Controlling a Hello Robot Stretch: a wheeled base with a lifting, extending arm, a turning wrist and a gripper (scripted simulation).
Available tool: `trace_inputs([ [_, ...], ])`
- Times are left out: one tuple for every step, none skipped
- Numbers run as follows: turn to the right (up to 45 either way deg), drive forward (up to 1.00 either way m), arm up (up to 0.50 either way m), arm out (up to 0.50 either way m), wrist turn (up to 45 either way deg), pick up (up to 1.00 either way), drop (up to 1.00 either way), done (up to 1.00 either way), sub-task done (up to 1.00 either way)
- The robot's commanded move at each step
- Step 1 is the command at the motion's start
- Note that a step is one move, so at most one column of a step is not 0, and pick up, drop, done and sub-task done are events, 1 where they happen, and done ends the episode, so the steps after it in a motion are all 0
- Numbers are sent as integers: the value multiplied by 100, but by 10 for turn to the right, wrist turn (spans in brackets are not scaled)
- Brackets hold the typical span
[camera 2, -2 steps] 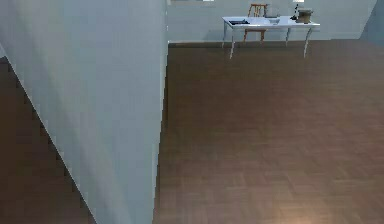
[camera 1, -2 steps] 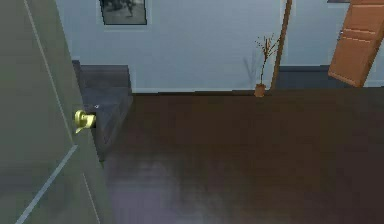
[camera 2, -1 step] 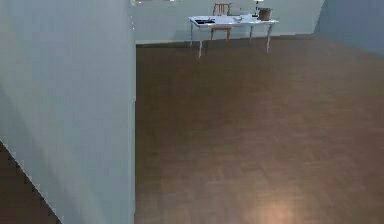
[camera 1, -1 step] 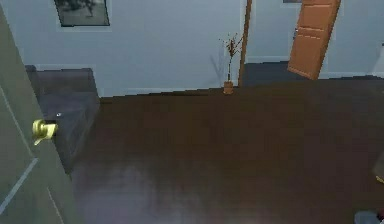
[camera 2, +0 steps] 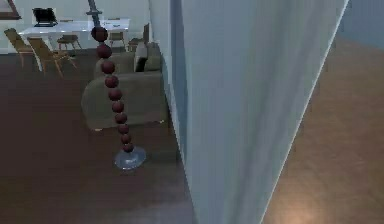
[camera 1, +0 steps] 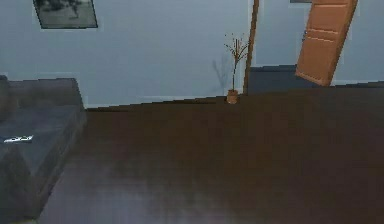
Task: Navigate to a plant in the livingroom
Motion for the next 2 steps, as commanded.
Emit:
trace_inputs([
  [0, 100, 0, 0, 0, 0, 0, 0, 0],
  [0, 100, 0, 0, 0, 0, 0, 0, 0],
])
